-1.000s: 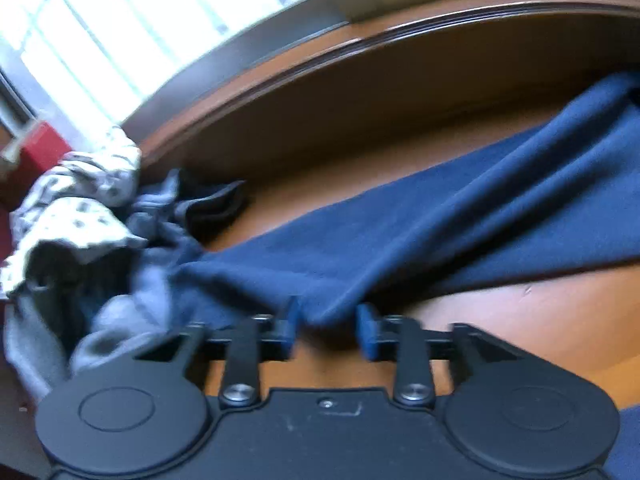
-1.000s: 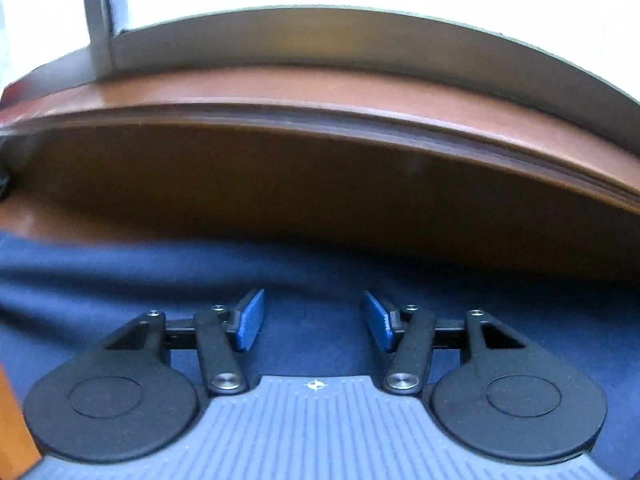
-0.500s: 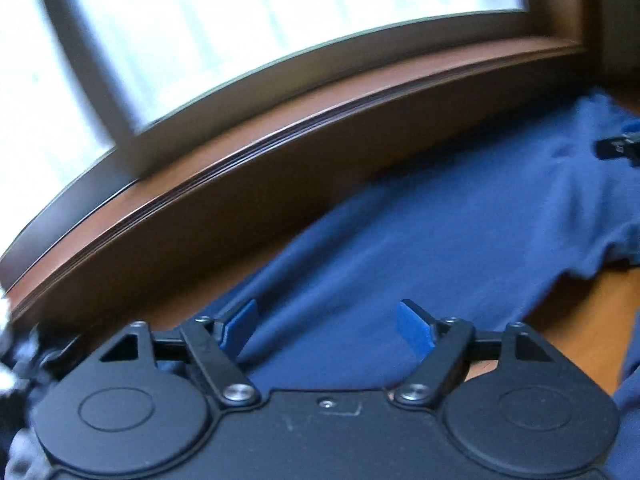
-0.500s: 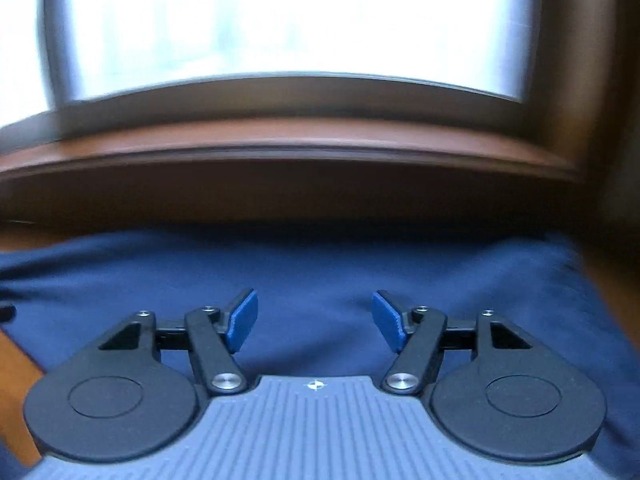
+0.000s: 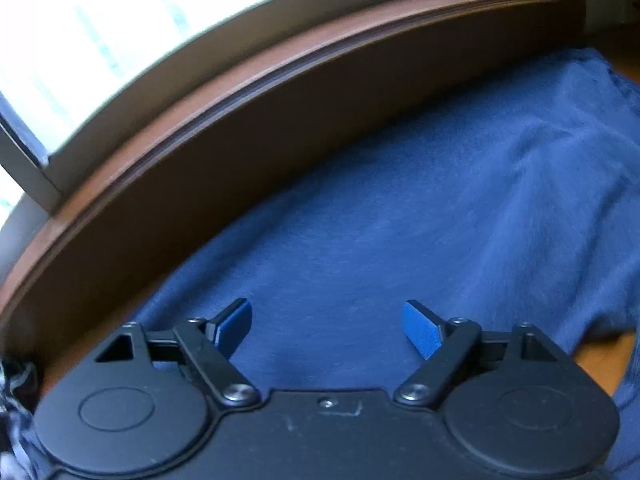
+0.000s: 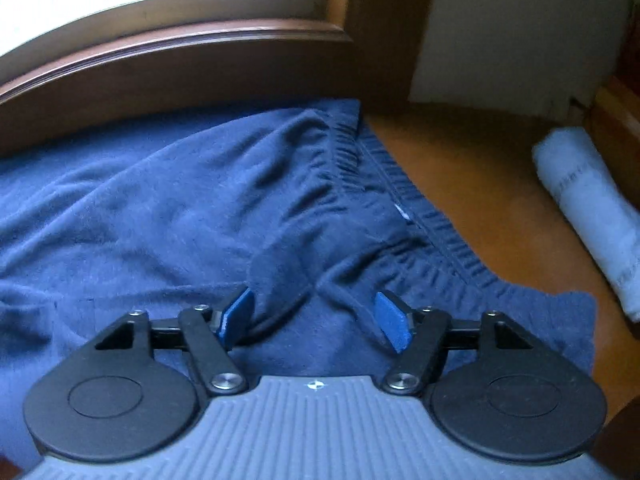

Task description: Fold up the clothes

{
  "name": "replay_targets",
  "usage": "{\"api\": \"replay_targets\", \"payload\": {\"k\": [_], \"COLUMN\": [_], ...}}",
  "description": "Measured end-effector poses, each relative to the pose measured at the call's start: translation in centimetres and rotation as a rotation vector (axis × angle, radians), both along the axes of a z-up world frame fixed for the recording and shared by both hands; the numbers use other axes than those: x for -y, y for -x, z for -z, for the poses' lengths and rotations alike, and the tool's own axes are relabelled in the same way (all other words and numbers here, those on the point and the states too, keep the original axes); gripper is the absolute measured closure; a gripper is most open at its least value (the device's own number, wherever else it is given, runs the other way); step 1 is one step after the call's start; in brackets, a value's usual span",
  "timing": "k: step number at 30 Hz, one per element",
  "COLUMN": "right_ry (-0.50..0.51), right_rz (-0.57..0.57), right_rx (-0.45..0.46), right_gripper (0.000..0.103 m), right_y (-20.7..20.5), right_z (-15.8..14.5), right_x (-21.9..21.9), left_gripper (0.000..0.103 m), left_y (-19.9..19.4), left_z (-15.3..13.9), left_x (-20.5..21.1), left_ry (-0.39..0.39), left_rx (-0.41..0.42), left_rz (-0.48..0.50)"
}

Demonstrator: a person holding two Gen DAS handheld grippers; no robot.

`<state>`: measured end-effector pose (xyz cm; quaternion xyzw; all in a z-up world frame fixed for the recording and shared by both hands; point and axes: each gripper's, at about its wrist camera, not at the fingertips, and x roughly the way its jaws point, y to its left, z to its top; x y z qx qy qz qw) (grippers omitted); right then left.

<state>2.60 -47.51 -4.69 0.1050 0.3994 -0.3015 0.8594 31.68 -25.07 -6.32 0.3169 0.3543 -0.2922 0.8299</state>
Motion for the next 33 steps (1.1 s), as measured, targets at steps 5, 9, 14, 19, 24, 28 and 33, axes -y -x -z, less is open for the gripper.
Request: {"api": "replay_targets", "payload": {"k": [5, 9, 14, 19, 24, 28, 33], "right_ry": [-0.033, 0.068, -0.021, 0.074, 0.098, 0.139, 0.233], "right_rz": [-0.006, -0.028, -0.094, -0.143, -0.049, 0.023, 0.06], "right_rx": [-0.049, 0.059, 0.096, 0.04, 0.051, 0.047, 0.007], "right_gripper": [0.023, 0.031, 0.033, 0.023, 0.01, 0.008, 0.036], "right_y": [0.0, 0.7, -2.8, -4.3, -5.2, -6.2, -8.0], "right_z": [-0.5, -3.1, -1.2, 0.8, 1.6, 1.9, -0.4], "right_x": [2.6, 4.4, 7.5, 9.1, 14.9, 18.3, 17.0], "left_gripper": [0.017, 0.014, 0.013, 0.009, 0.008, 0.005, 0.006], "left_y": [2.8, 4.5, 4.3, 5.7, 5.2, 5.4, 6.5], "left_z": [0.2, 0.5, 0.6, -0.3, -0.5, -0.6, -2.3], "left_x": [2.6, 4.3, 4.7, 5.5, 6.6, 6.9, 3.6], "left_ry": [0.008, -0.023, -0.039, -0.012, 0.063, 0.147, 0.198], "left_rx": [-0.015, 0.033, 0.039, 0.013, -0.095, -0.235, -0.239], "left_rz": [-0.015, -0.05, -0.101, -0.114, -0.099, -0.066, -0.045]}}
